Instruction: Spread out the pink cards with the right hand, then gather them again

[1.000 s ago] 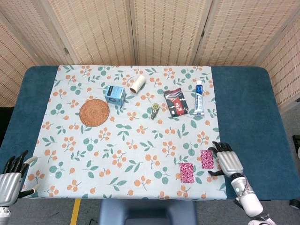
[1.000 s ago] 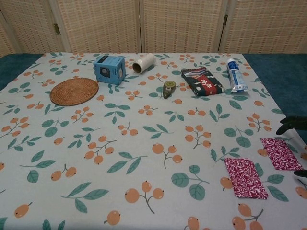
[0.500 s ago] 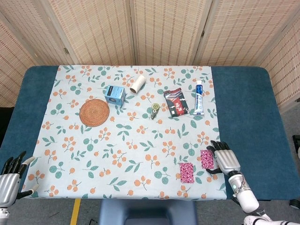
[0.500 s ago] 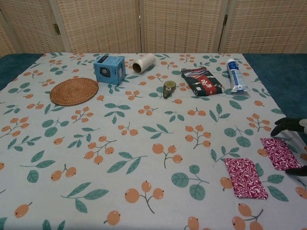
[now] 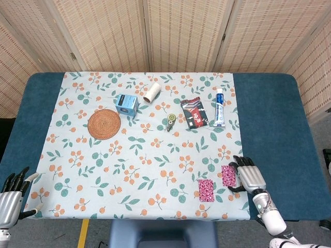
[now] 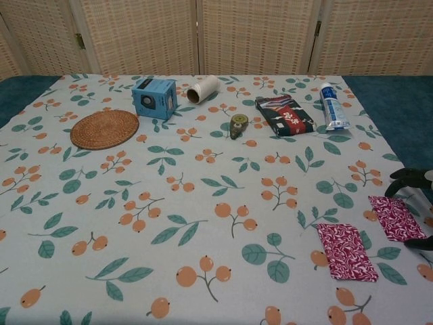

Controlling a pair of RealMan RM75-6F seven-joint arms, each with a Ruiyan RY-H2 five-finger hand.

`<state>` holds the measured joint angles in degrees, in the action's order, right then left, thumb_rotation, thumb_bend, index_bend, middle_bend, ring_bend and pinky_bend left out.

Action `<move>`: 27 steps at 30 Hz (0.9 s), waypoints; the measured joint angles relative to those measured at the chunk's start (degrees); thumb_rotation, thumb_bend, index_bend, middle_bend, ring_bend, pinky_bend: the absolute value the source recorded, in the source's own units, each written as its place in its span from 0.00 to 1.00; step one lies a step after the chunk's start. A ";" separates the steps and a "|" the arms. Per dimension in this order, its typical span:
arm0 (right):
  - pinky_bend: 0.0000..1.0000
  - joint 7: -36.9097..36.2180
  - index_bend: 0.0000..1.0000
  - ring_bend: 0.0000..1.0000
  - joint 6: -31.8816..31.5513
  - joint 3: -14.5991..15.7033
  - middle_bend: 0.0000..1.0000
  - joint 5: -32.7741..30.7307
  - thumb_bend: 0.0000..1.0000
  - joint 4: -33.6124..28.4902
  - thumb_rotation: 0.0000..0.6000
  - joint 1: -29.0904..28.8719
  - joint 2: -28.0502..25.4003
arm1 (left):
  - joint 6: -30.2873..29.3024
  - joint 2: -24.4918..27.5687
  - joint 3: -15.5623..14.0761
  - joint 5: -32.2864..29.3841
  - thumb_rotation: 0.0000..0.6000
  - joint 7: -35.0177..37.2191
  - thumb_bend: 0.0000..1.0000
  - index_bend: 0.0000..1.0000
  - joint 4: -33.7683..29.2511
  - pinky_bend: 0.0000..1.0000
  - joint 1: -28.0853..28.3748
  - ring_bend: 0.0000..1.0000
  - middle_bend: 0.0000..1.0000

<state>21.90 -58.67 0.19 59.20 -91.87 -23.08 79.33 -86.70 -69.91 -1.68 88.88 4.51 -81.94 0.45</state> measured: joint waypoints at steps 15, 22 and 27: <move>0.00 -3.64 0.22 0.00 -1.92 0.05 0.08 4.35 0.21 -5.43 0.80 1.39 -3.68 | -0.48 0.40 0.15 0.26 1.00 -0.48 0.22 0.20 -0.72 0.00 -0.03 0.12 0.05; 0.00 -4.47 0.22 0.00 -2.29 1.14 0.08 7.45 0.21 -10.97 0.80 1.96 -5.57 | -0.22 0.22 0.09 0.26 1.00 -0.20 0.22 0.20 -0.34 0.00 0.06 0.12 0.05; 0.00 -4.16 0.22 0.00 -1.78 2.09 0.08 8.48 0.21 -12.36 0.80 2.08 -4.02 | -0.20 0.01 0.07 0.13 1.00 0.54 0.22 0.20 0.46 0.00 -0.01 0.12 0.05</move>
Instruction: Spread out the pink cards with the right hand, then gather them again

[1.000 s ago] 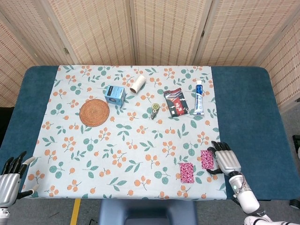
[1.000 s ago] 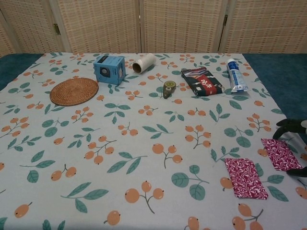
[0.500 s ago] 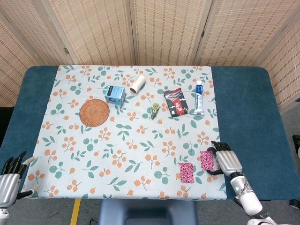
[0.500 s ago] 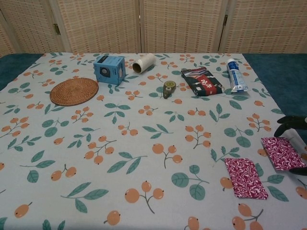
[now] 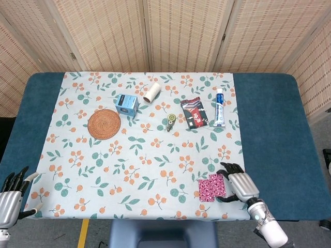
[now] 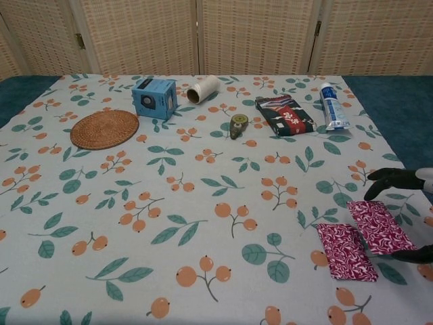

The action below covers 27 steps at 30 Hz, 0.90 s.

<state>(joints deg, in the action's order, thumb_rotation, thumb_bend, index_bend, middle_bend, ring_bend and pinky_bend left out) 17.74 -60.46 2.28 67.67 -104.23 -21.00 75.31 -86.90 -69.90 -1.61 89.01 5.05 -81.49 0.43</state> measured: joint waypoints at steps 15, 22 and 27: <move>0.00 2.62 0.22 0.00 -0.45 0.61 0.08 -0.84 0.21 2.37 0.80 0.51 6.37 | 0.53 -1.08 -0.10 -0.31 1.00 2.81 0.22 0.20 3.27 0.00 -0.05 0.12 0.05; 0.00 2.86 0.19 0.00 -0.45 0.87 0.08 -0.93 0.21 2.56 0.79 0.71 6.33 | 0.48 -1.27 -0.02 -0.10 1.00 2.97 0.22 0.20 3.52 0.00 0.12 0.12 0.05; 0.00 2.63 0.14 0.00 -0.34 0.93 0.08 -0.44 0.21 2.66 0.79 0.70 6.48 | 0.48 -1.26 -0.01 -0.06 1.00 2.94 0.22 0.20 3.51 0.00 0.18 0.12 0.05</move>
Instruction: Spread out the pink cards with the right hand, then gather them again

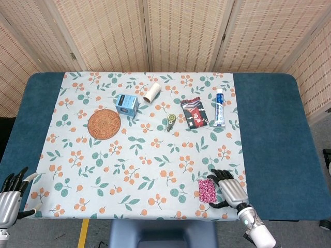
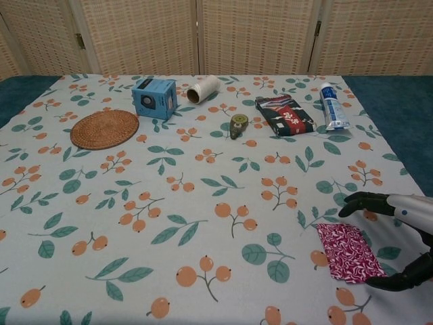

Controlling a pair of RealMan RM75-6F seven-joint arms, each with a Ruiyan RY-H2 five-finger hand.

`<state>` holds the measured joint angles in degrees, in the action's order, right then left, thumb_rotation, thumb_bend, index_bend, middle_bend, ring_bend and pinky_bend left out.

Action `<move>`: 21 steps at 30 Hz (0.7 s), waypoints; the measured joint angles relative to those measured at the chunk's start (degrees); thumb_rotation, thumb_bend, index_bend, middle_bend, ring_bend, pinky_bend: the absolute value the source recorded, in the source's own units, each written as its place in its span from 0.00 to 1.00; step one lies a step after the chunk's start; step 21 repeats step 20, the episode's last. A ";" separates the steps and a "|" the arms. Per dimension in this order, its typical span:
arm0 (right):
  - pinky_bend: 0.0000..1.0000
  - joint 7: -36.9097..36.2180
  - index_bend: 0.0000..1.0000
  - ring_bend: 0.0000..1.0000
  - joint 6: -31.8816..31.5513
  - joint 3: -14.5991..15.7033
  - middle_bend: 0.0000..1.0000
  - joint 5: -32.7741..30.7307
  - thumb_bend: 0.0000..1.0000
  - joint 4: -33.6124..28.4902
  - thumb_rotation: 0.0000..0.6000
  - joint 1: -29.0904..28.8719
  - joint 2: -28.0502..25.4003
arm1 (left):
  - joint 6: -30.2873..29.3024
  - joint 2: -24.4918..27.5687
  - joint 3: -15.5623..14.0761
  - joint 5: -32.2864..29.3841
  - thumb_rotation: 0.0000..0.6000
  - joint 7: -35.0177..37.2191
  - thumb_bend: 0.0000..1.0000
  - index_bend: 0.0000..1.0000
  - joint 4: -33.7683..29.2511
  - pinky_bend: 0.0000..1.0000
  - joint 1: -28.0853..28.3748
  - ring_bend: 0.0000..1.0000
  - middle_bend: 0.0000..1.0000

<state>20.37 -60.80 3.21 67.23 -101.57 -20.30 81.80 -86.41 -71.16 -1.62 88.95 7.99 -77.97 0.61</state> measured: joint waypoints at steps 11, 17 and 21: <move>0.00 -4.90 0.13 0.00 -5.85 -0.48 0.08 5.59 0.21 -2.06 0.80 2.12 -6.04 | 0.01 0.39 0.67 -0.79 1.00 0.13 0.22 0.20 -0.28 0.00 0.19 0.12 0.05; 0.00 -8.76 0.13 0.01 -16.69 -0.29 0.10 13.50 0.21 -2.55 0.81 6.44 -12.46 | -0.23 0.79 1.38 -1.46 1.00 -2.14 0.22 0.20 -2.65 0.00 0.28 0.12 0.05; 0.00 -11.32 0.13 0.01 -22.84 -0.03 0.10 17.00 0.21 -2.31 0.81 9.51 -15.41 | -0.52 0.93 1.78 -1.62 1.00 -3.89 0.22 0.20 -4.48 0.00 0.40 0.12 0.05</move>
